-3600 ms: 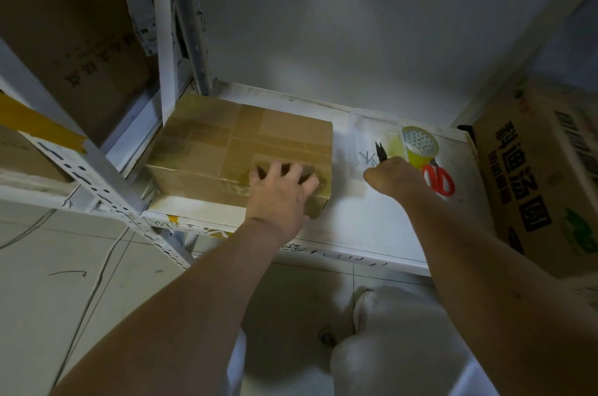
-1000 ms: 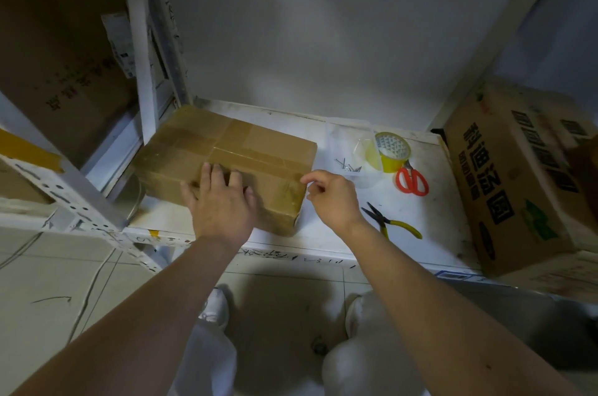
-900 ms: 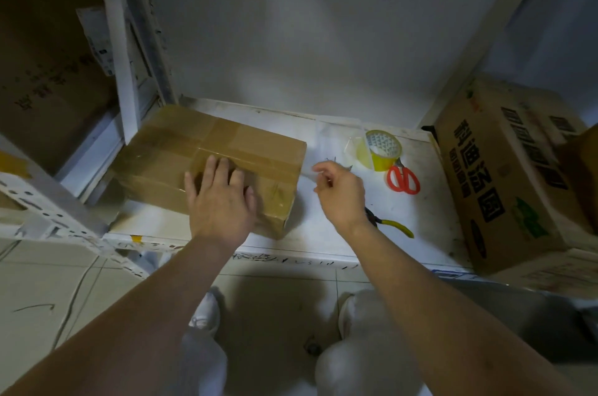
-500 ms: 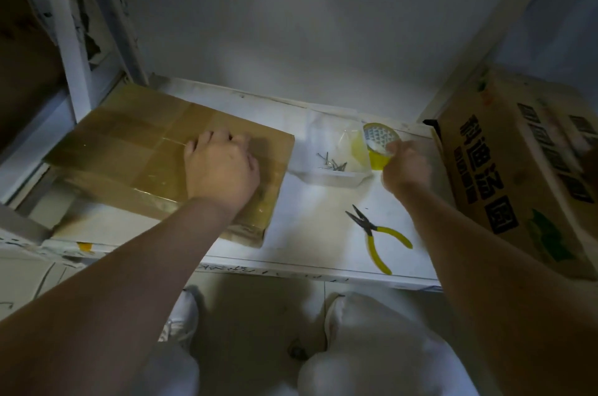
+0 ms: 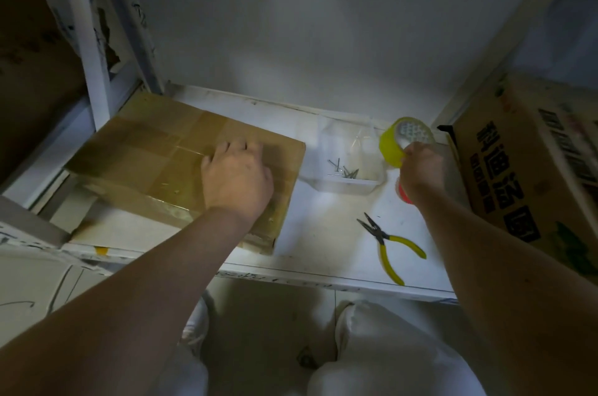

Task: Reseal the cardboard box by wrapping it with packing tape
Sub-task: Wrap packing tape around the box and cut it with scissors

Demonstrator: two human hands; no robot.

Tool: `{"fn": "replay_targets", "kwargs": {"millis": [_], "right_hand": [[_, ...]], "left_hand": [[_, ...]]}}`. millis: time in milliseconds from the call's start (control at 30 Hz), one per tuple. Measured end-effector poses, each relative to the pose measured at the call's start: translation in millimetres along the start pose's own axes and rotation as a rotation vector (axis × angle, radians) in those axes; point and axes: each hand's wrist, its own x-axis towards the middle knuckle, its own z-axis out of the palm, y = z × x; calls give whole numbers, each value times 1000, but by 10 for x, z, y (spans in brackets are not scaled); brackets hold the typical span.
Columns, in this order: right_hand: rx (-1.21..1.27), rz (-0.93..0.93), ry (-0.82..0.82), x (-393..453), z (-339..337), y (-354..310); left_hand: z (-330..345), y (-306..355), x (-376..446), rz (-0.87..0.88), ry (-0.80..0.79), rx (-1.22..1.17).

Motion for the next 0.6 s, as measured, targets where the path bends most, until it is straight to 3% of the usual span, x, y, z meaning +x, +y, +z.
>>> {"fn": "replay_targets", "kwargs": {"millis": [267, 367, 600], "right_hand": [[472, 84, 247, -467, -598, -63], [557, -61, 241, -768, -676, -173], [903, -322, 4, -1638, -826, -687]], "left_hand": [[-138, 44, -118, 61, -73, -130], [-344, 201, -208, 68, -79, -527], [-907, 413, -392, -214, -394, -1420]]}}
